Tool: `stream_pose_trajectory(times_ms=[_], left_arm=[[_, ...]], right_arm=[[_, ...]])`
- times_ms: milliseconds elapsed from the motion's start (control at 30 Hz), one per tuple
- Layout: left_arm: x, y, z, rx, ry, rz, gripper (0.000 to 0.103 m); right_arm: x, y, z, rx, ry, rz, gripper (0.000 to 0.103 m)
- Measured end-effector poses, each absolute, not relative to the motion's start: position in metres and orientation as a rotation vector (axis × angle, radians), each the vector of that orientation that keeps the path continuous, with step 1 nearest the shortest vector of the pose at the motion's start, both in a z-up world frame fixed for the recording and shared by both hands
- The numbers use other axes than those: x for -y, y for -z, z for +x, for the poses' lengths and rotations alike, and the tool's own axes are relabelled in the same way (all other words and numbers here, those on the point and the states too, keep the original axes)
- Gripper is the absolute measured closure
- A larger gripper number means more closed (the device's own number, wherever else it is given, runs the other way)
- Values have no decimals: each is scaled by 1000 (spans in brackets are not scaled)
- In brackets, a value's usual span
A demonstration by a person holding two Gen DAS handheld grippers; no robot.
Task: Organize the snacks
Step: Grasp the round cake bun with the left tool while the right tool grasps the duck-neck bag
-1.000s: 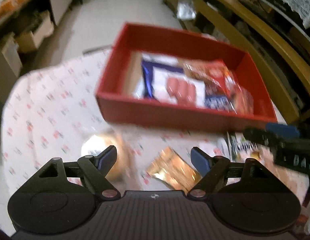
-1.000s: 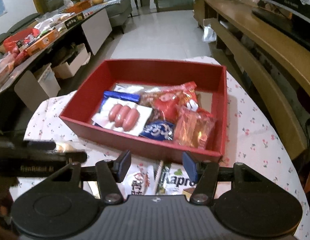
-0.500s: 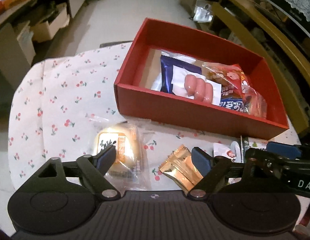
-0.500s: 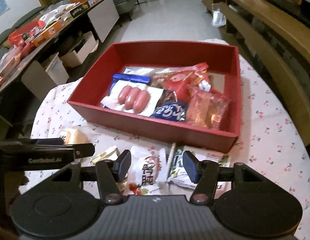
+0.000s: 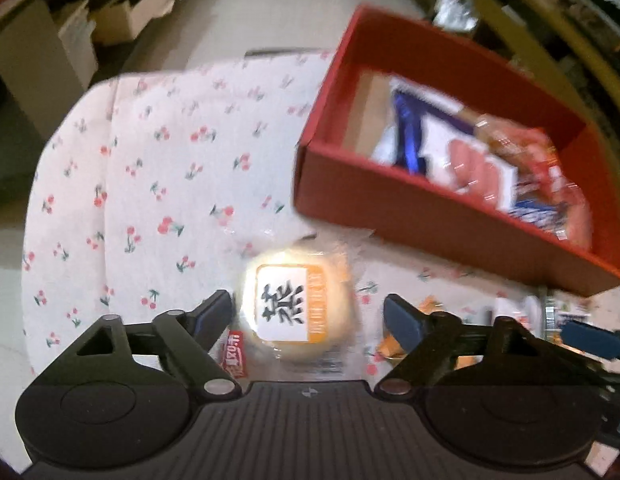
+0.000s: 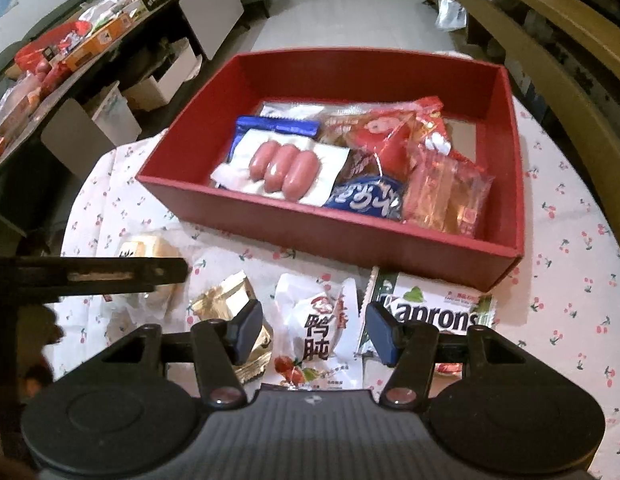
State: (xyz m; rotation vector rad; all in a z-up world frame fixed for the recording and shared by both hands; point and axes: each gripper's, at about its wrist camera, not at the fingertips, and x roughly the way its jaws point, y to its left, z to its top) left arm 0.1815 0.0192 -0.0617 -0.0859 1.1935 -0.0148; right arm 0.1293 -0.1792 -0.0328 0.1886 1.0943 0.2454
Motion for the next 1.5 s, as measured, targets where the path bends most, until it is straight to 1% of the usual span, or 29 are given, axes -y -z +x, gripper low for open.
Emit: stream_pose_trajectory(times_ms=[33, 67, 100, 267, 467, 567, 633, 800, 933, 1133, 1267, 1367, 1433, 1500], left_arm=[[-20, 64, 181, -1193, 9, -84, 23], [-19, 62, 180, -1188, 6, -72, 32], [-18, 59, 179, -1184, 10, -58, 35], [-18, 58, 171, -1189, 44, -61, 37], [-23, 57, 168, -1198, 76, -74, 36], [-24, 56, 168, -1199, 95, -77, 36], [-23, 57, 168, -1201, 102, -70, 35], [-20, 59, 168, -1204, 107, -53, 33], [-22, 58, 167, -1207, 113, -60, 33], [-21, 59, 166, -1208, 118, -51, 31], [-18, 60, 165, -1207, 125, -34, 28], [-18, 60, 165, -1210, 131, -34, 28], [-19, 60, 166, -1213, 135, -34, 27], [-18, 60, 165, -1212, 138, -27, 27]], right_arm=[[179, 35, 130, -1105, -246, 194, 43], [179, 37, 131, -1113, -244, 196, 43], [179, 38, 132, -1115, -240, 193, 43], [172, 48, 138, -1142, -237, 206, 43], [158, 55, 149, -1137, -224, 161, 43], [162, 49, 148, -1121, -224, 156, 43], [167, 48, 149, -1116, -229, 163, 38], [160, 54, 152, -1133, -242, 144, 35], [152, 48, 147, -1128, -263, 74, 35], [154, 35, 146, -1073, -318, 90, 35], [142, 53, 157, -1128, -343, 31, 35], [141, 62, 155, -1150, -360, 2, 36], [145, 61, 151, -1161, -358, 13, 44], [151, 61, 145, -1163, -364, 40, 44]])
